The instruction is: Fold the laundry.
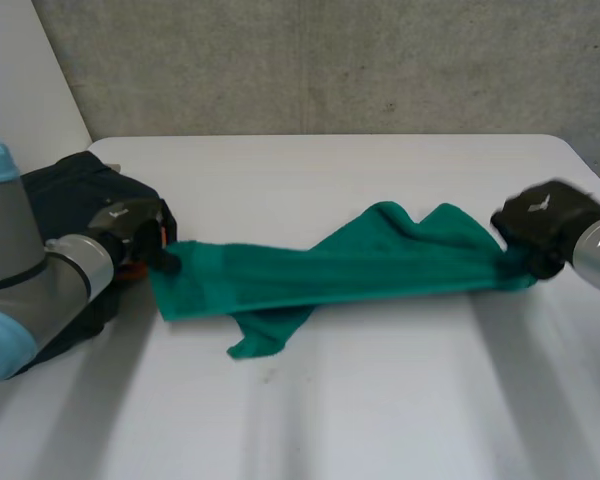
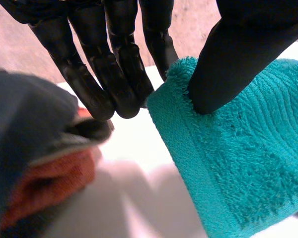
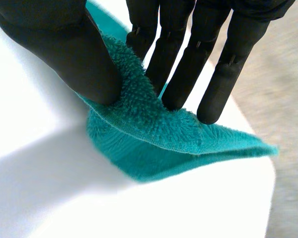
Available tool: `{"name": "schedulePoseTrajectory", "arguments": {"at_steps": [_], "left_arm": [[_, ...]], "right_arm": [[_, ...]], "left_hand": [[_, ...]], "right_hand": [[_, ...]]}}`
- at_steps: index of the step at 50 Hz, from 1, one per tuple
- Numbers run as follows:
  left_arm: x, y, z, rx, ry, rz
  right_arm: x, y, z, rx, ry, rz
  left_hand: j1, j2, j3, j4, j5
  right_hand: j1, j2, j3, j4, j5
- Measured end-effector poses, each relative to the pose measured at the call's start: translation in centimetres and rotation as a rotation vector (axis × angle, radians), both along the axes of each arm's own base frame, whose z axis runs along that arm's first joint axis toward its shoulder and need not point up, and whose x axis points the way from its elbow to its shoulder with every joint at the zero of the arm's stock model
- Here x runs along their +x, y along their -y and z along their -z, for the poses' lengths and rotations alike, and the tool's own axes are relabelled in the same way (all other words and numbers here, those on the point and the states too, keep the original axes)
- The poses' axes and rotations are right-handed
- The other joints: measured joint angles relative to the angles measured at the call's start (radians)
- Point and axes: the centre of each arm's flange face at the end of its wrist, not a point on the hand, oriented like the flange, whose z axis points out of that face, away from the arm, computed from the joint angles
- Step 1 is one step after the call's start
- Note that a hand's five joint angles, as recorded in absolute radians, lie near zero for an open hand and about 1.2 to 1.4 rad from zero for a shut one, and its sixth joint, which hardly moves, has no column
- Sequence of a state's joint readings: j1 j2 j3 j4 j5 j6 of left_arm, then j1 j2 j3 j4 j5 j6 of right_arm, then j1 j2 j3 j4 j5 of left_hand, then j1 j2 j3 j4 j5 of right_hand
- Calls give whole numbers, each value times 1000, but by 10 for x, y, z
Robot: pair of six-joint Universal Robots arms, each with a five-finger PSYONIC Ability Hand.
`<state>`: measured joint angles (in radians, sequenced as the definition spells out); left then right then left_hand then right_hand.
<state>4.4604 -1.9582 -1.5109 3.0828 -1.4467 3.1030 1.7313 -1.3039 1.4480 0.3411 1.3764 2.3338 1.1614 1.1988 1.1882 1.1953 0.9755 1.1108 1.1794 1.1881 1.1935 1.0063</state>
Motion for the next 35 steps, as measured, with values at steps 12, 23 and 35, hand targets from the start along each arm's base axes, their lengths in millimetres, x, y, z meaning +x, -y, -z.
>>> {"name": "schedulePoseTrajectory", "arguments": {"at_steps": [12,23,35], "left_arm": [[-39,68,-45,-258,-68,29],[-39,92,-202,-759,-361,-66],[-13,66,-114,-452,-256,-116]], "right_arm": [[18,93,-14,-276,3,58],[30,131,-149,-1052,408,61],[29,102,-72,-748,421,-49]], "left_hand": [[0,1,1,0,0],[0,1,1,0,0],[0,1,1,0,8]], "right_hand": [[0,1,3,4,0],[0,1,3,4,4],[0,1,3,4,16]]}}
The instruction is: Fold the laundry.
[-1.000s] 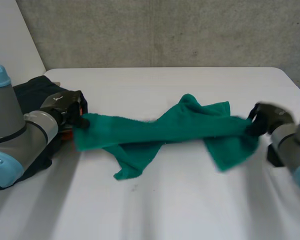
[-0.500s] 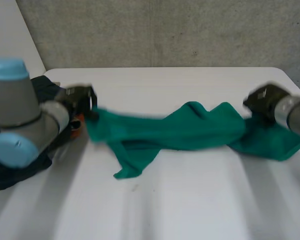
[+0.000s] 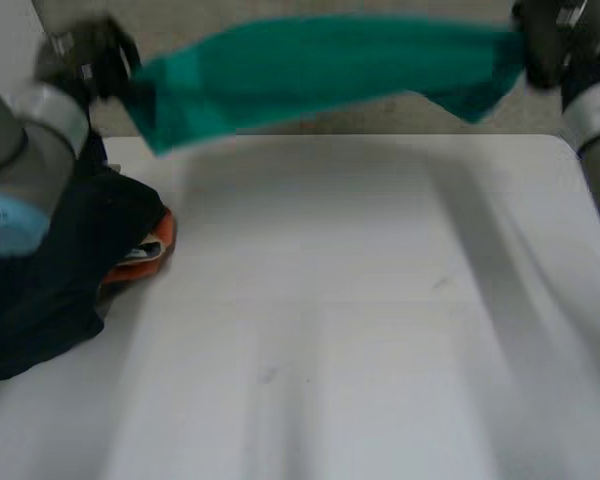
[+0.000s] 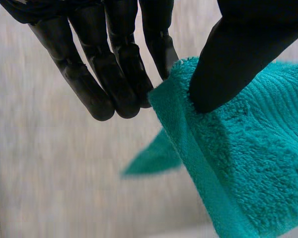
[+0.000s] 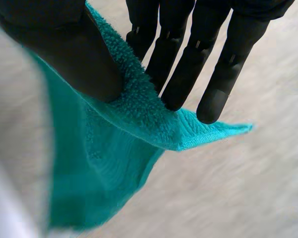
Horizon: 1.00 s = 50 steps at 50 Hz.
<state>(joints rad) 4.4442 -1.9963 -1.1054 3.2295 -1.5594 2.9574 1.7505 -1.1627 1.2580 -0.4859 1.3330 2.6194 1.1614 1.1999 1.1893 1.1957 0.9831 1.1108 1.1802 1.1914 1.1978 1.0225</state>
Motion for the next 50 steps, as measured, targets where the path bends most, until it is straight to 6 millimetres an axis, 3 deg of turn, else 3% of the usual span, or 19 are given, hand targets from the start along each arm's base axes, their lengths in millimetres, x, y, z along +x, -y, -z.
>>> {"name": "schedulePoseTrajectory", "arguments": {"at_steps": [2,3,4,6,8,12,15,18,19,20,21,24,27,38,46,50], "left_arm": [[2,-1,14,34,11,-3],[6,-5,45,111,35,-8],[6,-5,49,121,39,-8],[9,-9,89,218,76,-10],[11,-11,116,285,107,-10],[14,-14,158,399,172,-10],[16,-18,180,475,225,-6],[16,-20,186,511,259,4],[16,-21,186,519,272,11],[15,-22,186,521,277,16],[14,-23,184,521,284,24],[11,-26,178,510,297,47],[9,-29,170,485,306,72],[19,-50,148,362,372,167],[22,-77,159,296,539,285],[21,-86,169,280,632,324]], "right_arm": [[-1,-2,13,42,-11,-6],[-1,-8,44,136,-37,-21],[-1,-9,49,149,-42,-24],[1,-19,92,268,-87,-51],[4,-27,122,344,-124,-73],[10,-44,172,464,-205,-105],[14,-54,197,524,-262,-112],[16,-59,204,550,-285,-102],[16,-61,203,558,-286,-92],[16,-61,203,562,-285,-86],[16,-62,201,566,-279,-77],[15,-63,193,575,-250,-53],[13,-64,184,590,-203,-32],[7,-67,177,642,-109,-13],[7,-68,179,642,-123,-12],[8,-69,180,639,-137,-13]], "left_hand": [[0,0,0,0,0],[0,0,0,0,0],[0,0,0,0,0],[0,0,0,0,0],[0,0,0,0,0],[0,0,0,0,0],[0,0,0,0,0],[-19,-25,-20,-22,-13],[-267,-276,-252,-262,-226],[-279,-286,-271,-272,-236],[-432,-409,-395,-424,-386],[-570,-558,-523,-553,-534],[-674,-705,-653,-673,-675],[-668,-702,-668,-687,-653],[-371,-424,-419,-424,-389],[-350,-391,-379,-386,-350]], "right_hand": [[0,0,0,0,0],[0,0,0,0,0],[0,0,0,0,0],[0,0,0,0,0],[0,0,1,0,0],[0,0,1,0,0],[0,0,1,0,0],[0,-14,-19,-23,-22],[-7,-41,-49,-54,-52],[-41,-100,-109,-113,-104],[-117,-185,-192,-195,-197],[-278,-353,-354,-358,-365],[-291,-370,-374,-383,-398],[-303,-382,-386,-396,-417],[-324,-401,-404,-415,-438],[-324,-401,-404,-415,-441]]}}
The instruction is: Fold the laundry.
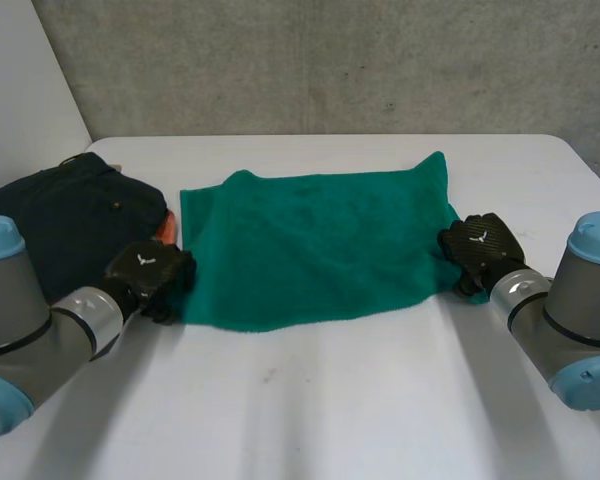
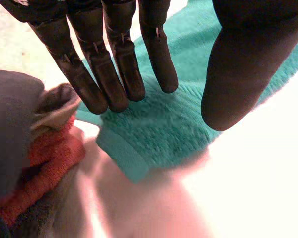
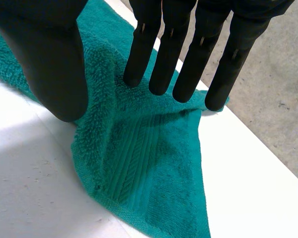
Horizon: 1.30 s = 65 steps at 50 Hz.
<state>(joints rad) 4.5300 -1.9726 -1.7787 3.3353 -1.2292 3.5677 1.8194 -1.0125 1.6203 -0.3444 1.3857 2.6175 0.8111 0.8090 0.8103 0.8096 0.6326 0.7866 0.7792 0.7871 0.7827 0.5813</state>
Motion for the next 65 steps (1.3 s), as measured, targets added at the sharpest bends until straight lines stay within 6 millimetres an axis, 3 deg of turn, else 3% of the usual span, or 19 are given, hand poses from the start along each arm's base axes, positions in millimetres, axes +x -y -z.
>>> {"name": "schedulePoseTrajectory", "arguments": {"at_steps": [9,21,26,32,37,44,49,56,60,65], "left_arm": [[-4,8,13,16,61,22],[-19,40,20,-34,95,16],[-26,49,25,-43,119,19],[-31,56,28,-55,154,15],[-30,54,14,-77,150,-27],[-26,50,-1,-92,94,-73],[-19,46,-9,-68,72,-86],[-8,31,-33,-16,26,-78],[-5,27,-45,-9,-8,-81],[-4,25,-52,-9,-38,-89]], "right_arm": [[0,-1,1,2,-12,0],[-4,-2,0,9,-8,11],[-5,-1,0,10,-8,15],[-5,-1,-1,8,-7,16],[-6,-2,-6,14,8,23],[-13,1,-20,66,82,67],[-25,6,-35,126,109,116],[-63,17,-54,252,28,205],[-79,25,-52,271,3,219],[-84,36,-40,242,15,187]], "left_hand": [[-240,-240,-237,-247,-249],[-228,-220,-230,-230,-220],[-27,-45,-47,-66,-45],[307,296,289,297,288],[344,384,370,391,356],[344,387,374,391,356],[344,387,374,391,356],[344,387,374,391,356],[344,387,374,391,356],[344,387,374,391,356]], "right_hand": [[0,0,0,0,0],[0,0,0,0,0],[0,0,0,0,0],[-87,-83,-86,-85,-80],[-437,-425,-433,-434,-428],[-559,-562,-569,-554,-532],[-561,-570,-577,-566,-532],[-478,-465,-471,-474,-435],[-379,-381,-378,-379,-339],[-302,-300,-306,-299,-266]]}}
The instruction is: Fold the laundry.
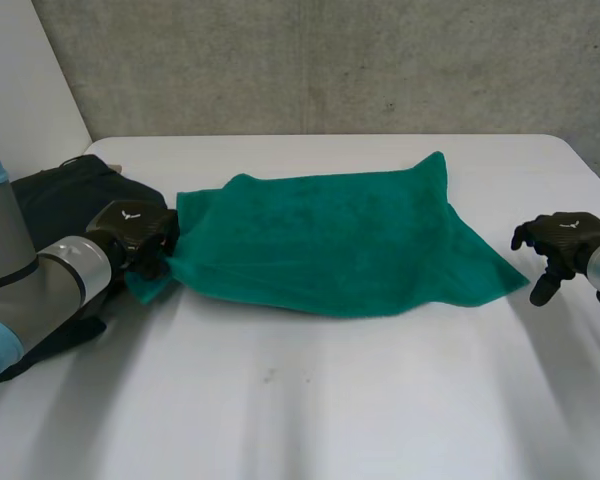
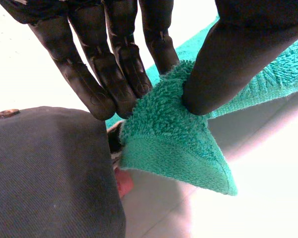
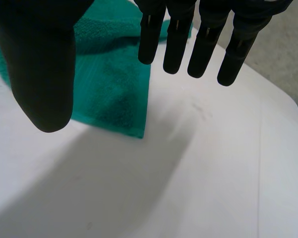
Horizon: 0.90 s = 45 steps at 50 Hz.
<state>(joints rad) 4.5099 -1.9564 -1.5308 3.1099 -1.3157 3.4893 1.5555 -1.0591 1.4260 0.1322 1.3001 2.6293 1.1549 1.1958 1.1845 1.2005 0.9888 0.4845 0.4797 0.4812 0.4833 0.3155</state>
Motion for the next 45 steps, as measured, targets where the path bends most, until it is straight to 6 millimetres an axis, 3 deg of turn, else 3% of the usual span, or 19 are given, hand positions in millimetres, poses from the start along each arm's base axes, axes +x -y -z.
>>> {"name": "schedulePoseTrajectory", "arguments": {"at_steps": [18,45], "left_arm": [[0,4,-4,-9,-25,-16],[3,7,-7,-14,-30,-29]], "right_arm": [[20,24,45,-125,-29,-255],[38,50,66,-166,-87,-279]], "left_hand": [[0,0,0,0,0],[0,0,0,0,0]], "right_hand": [[40,46,52,47,51],[106,113,116,109,52]]}}
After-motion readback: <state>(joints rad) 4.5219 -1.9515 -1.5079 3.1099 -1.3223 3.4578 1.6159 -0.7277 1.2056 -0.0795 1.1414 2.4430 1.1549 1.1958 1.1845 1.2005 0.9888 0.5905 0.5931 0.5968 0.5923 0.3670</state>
